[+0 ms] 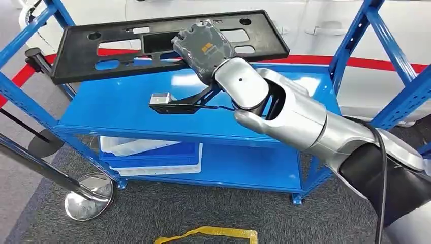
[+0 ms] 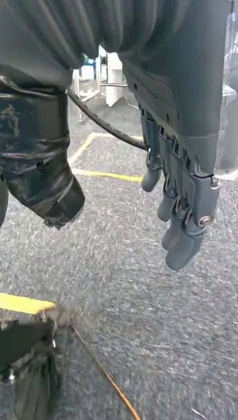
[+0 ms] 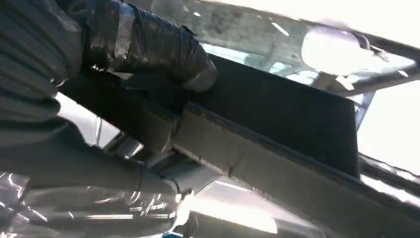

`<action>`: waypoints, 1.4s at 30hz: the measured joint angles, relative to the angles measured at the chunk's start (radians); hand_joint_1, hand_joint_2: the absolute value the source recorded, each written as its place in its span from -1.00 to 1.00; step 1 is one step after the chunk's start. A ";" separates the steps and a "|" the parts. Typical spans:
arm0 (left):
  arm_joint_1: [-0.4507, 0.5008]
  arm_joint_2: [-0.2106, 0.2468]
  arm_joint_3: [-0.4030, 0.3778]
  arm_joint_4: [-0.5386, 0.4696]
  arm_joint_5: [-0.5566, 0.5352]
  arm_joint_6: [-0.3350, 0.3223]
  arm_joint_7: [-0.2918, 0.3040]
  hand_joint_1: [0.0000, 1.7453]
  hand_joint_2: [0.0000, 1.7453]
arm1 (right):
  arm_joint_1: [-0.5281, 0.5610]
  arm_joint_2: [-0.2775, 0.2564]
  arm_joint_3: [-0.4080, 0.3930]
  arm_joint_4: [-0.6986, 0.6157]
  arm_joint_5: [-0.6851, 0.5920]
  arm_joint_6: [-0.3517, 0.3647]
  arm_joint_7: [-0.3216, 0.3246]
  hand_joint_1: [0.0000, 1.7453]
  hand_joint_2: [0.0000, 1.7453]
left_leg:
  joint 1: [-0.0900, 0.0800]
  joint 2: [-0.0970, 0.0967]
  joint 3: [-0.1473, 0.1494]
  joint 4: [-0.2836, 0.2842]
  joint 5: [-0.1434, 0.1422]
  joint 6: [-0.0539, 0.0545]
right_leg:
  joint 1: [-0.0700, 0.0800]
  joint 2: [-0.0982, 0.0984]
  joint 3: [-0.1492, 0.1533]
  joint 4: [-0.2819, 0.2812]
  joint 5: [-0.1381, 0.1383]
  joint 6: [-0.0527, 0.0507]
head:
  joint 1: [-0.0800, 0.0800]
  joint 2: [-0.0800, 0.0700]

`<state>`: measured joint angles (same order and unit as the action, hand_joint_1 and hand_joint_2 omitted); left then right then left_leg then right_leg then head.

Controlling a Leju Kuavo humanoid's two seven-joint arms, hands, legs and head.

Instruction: Take the parts from the cabinet and place them on the table.

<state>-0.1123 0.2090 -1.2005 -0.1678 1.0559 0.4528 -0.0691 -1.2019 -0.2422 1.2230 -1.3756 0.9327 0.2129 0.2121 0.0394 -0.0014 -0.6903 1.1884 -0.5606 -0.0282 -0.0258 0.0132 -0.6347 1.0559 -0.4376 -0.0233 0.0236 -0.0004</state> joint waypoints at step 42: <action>-0.014 0.003 0.001 0.001 -0.012 -0.004 0.034 -1.00 1.00 | 0.003 0.003 -0.002 -0.001 -0.021 0.002 -0.002 1.00 1.00 | -0.028 -0.004 0.152 -0.196 0.080 0.031 | 0.012 -0.008 -0.044 -0.054 0.110 0.033 | 0.006 0.000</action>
<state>-0.1258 0.2121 -1.1997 -0.1671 1.0441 0.4490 -0.0351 -1.1990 -0.2388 1.2207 -1.3764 0.9121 0.2152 0.2106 0.0113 -0.0053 -0.5383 0.9925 -0.4801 0.0026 -0.0142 0.0054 -0.6790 1.0022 -0.3273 0.0100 0.0298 -0.0004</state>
